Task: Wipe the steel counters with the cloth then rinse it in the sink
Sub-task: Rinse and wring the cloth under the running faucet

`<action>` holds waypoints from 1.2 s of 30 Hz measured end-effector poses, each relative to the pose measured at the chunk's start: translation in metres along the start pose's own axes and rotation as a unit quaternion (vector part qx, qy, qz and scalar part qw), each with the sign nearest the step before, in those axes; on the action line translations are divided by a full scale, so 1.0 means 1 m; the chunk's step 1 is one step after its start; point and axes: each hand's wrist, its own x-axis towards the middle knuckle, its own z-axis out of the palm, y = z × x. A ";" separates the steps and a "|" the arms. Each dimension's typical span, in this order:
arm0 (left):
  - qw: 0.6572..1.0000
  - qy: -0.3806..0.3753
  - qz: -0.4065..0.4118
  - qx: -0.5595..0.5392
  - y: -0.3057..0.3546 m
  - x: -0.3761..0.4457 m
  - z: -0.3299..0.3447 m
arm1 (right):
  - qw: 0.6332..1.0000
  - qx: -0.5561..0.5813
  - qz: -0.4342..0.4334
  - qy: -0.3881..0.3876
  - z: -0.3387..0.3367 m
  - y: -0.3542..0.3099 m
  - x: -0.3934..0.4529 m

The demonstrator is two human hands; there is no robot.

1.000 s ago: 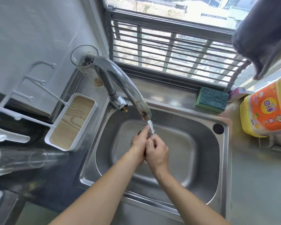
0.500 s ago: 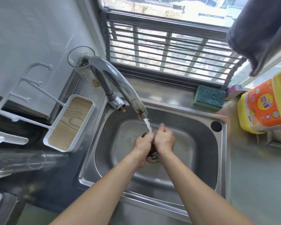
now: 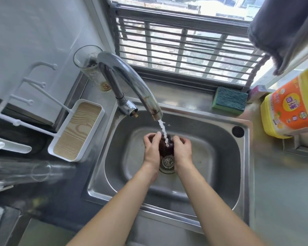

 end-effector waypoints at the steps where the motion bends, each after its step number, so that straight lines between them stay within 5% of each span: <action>1: 1.000 0.007 -0.001 -0.010 -0.002 0.003 -0.001 | 1.000 0.002 -0.005 -0.012 -0.001 0.002 -0.005; 7: 0.986 0.031 0.089 0.137 -0.004 0.010 -0.004 | 0.986 -0.130 -0.101 0.009 0.002 0.023 -0.029; 12: 0.951 -0.057 0.134 0.273 -0.017 -0.004 -0.009 | 0.996 -0.036 -0.035 0.073 -0.010 0.002 0.004; 17: 0.995 0.000 0.050 0.084 0.001 0.002 0.003 | 0.987 -0.070 -0.134 0.058 0.002 0.014 -0.030; 20: 0.996 0.008 0.068 0.063 0.009 -0.002 0.007 | 0.970 -0.108 -0.202 0.079 0.002 0.014 -0.045; 25: 0.985 -0.044 0.095 0.141 -0.002 -0.019 0.015 | 0.982 -0.107 -0.128 0.089 -0.011 -0.025 -0.015; 30: 0.994 0.046 0.013 0.095 0.026 0.008 0.004 | 0.942 -0.185 -0.278 0.002 0.001 0.004 -0.066; 36: 0.985 -0.043 0.073 0.152 0.012 -0.011 0.009 | 0.978 -0.125 -0.157 0.055 0.001 -0.016 -0.006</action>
